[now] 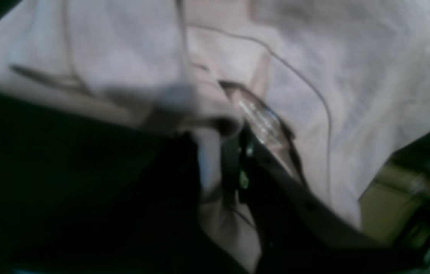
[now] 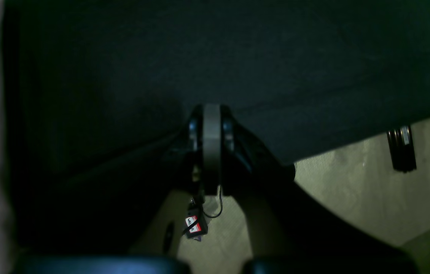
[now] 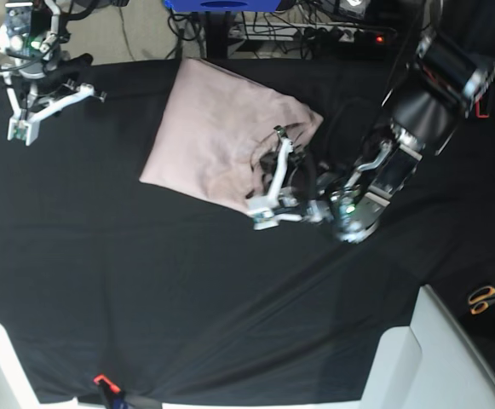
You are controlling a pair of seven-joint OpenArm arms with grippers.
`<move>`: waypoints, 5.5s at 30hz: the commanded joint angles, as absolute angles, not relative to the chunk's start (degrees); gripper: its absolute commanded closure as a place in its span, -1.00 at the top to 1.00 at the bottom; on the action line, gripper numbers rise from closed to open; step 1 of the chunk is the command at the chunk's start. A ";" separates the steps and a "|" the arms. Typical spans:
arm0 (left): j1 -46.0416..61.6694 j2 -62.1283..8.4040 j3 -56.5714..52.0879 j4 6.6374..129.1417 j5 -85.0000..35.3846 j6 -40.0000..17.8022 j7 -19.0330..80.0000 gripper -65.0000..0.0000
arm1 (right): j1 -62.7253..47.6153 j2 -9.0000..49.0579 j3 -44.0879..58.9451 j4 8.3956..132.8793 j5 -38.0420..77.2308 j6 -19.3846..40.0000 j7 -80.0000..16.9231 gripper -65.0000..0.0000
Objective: Fold the T-shirt properly
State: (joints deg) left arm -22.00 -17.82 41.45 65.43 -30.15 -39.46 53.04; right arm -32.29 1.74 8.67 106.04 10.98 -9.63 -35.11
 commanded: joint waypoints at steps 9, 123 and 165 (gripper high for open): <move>-28.35 -12.09 49.54 66.24 -8.84 -40.00 52.00 -1.00 | -33.36 1.54 8.75 106.95 11.03 -9.63 -34.15 -1.00; -15.25 -9.71 32.92 74.33 15.78 -34.07 39.78 -1.00 | -34.59 0.84 9.19 102.90 10.77 -9.80 -34.07 -1.00; 0.48 -8.22 33.63 97.36 15.87 -34.24 39.87 -1.00 | -34.15 0.92 9.19 102.90 10.77 -9.80 -34.07 -1.00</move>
State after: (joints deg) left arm 1.15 -8.62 33.63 96.38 16.25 -34.54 40.80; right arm -33.91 0.62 9.02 101.97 10.98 -9.82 -34.92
